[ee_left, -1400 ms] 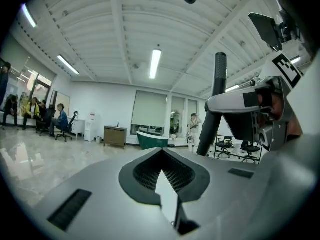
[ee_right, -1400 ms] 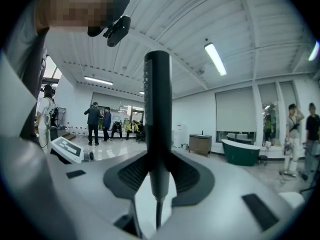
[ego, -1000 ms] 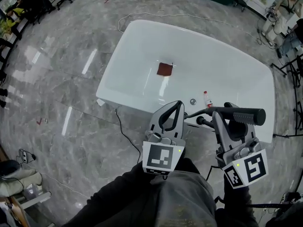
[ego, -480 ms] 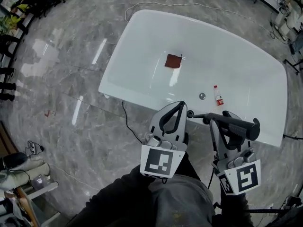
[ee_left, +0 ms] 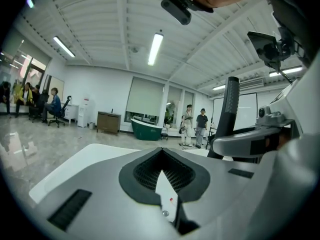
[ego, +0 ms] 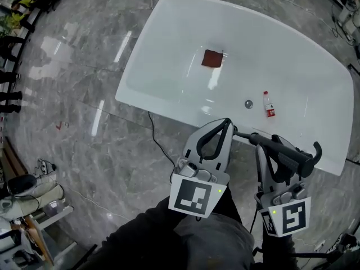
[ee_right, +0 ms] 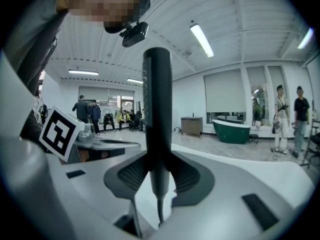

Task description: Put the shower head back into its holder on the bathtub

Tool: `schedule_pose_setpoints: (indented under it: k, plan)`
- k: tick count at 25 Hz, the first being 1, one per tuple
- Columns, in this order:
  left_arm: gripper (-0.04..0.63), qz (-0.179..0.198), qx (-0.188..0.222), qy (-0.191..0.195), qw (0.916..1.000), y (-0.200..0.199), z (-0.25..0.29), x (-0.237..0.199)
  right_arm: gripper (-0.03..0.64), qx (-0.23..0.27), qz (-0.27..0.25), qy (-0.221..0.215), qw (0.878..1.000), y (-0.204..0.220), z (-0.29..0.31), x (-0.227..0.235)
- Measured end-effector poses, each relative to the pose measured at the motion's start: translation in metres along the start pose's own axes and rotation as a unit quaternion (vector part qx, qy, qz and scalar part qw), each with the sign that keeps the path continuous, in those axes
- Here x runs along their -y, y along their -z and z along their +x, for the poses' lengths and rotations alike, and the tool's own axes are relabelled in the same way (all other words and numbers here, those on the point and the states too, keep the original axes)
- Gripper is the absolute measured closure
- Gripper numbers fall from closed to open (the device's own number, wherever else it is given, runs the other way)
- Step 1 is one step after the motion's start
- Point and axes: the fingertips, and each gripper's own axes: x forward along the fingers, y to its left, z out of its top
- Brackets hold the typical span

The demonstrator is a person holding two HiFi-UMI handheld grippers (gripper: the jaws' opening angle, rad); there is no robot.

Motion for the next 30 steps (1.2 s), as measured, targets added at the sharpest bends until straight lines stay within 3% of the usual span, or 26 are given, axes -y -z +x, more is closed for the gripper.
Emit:
schedule_pose_setpoints:
  k: [12, 30]
  plan:
    - [0.592, 0.023, -0.027, 0.02, 0.9992, 0.037, 0.017, -0.002, 0.477, -0.015, -0.001, 0.014, 1.0, 0.053, 0.015, 0.003]
    - [0.592, -0.008, -0.069, 0.035, 0.9969, 0.085, 0.034, -0.009, 0.477, -0.056, 0.006, 0.025, 0.998, 0.118, 0.046, 0.007]
